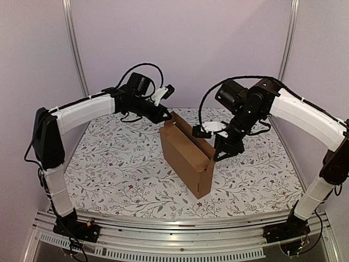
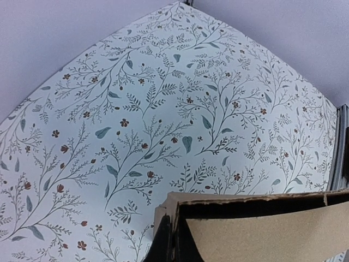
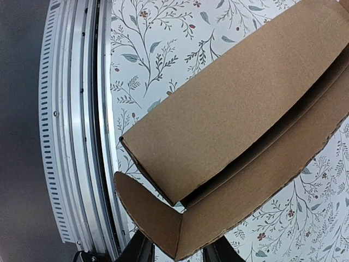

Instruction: Fold the paper box

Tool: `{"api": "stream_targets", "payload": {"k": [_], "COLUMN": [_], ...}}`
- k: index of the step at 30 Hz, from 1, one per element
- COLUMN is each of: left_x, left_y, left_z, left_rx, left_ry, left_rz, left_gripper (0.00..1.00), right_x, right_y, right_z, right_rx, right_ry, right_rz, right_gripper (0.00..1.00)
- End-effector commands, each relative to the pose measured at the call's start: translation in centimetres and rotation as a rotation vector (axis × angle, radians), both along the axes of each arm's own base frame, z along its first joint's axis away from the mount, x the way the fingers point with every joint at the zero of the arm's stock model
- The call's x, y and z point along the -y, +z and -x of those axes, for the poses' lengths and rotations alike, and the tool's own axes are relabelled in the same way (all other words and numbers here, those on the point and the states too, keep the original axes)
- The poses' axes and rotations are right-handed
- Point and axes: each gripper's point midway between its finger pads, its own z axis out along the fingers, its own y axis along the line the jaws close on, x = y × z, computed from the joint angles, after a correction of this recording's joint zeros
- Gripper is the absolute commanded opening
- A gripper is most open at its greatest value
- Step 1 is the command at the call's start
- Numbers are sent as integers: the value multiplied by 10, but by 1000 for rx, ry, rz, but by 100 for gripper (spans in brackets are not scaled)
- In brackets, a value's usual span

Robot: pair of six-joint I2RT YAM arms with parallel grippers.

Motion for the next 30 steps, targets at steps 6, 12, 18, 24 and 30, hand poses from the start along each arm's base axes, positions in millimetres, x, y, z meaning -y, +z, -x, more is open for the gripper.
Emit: {"api": "stream_targets", "payload": {"k": [6, 12, 18, 24, 30], "left_x": [-35, -32, -31, -29, -25], "left_y": [-79, -62, -24, -15, 8], "left_z": [30, 28, 20, 18, 19], "left_rx": [-223, -196, -111, -94, -31], "left_ry": [46, 46, 54, 51, 51], "left_rz": [-171, -146, -108, -101, -54], "left_gripper": [0, 6, 17, 22, 28], "right_x": [-5, -6, -6, -7, -6], "right_y": [-1, -4, -2, -2, -3], "right_z": [3, 1, 0, 0, 0], "right_rx": [18, 10, 14, 15, 15], "right_ry": [21, 6, -2, -1, 5], "right_rz": [18, 26, 20, 19, 23], "right_gripper": [31, 30, 30, 30, 30]}}
